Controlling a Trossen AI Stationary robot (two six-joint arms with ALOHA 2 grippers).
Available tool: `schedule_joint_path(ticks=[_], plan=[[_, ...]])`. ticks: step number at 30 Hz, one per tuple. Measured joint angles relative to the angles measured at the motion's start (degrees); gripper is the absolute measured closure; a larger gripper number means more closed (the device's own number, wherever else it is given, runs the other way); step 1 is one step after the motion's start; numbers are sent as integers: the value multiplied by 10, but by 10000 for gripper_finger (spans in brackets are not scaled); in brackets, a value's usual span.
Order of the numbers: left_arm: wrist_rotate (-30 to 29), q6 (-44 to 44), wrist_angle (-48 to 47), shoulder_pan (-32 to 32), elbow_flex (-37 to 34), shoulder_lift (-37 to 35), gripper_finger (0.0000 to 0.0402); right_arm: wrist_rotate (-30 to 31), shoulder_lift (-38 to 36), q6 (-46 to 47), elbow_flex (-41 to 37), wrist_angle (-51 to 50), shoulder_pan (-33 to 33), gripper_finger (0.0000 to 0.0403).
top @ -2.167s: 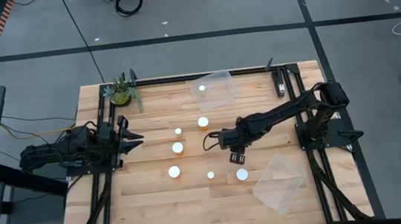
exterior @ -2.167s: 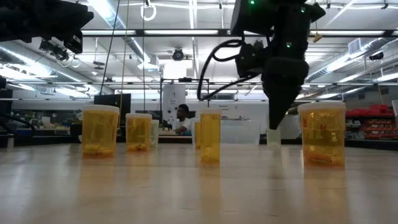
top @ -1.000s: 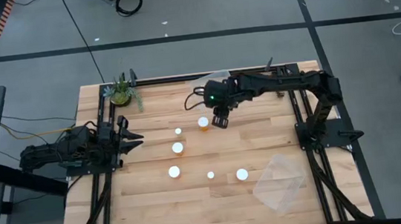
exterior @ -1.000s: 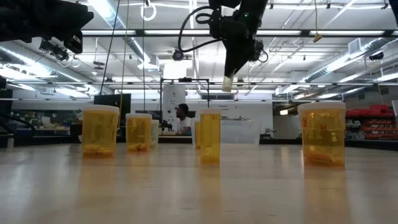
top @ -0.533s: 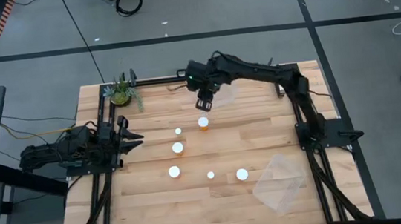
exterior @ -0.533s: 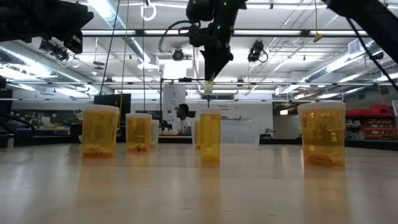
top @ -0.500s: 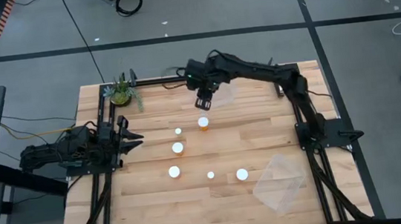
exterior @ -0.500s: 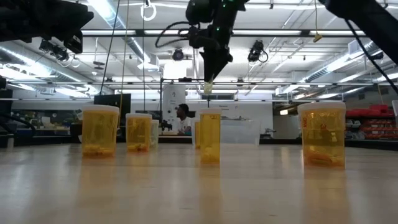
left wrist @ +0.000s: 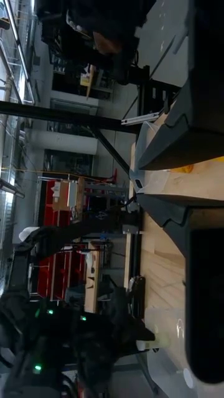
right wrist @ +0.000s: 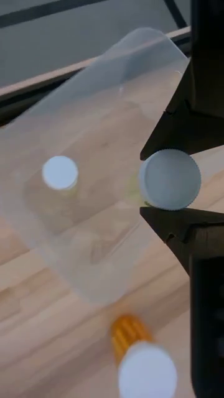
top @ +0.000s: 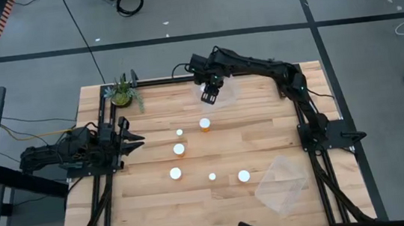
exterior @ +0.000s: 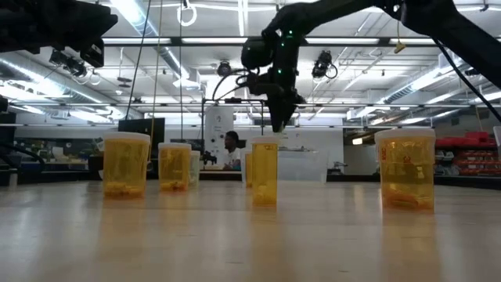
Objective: Pick and place medicine bottles into bin by pill shape (circle, oval)
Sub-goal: Put the right yellow pill bottle into the top transparent bin
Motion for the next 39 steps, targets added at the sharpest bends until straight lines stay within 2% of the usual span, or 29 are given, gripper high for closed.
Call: schedule_joint_path(ticks=[24, 34, 39], plan=[[0, 0, 0, 0, 0, 0, 316, -44, 0, -11, -163, 162, -20, 271], [0, 0, 0, 0, 0, 0, 320, -45, -1, -11, -177, 176, -21, 270], [0, 0, 0, 0, 0, 0, 315, -45, 0, -11, -179, 179, -21, 248]])
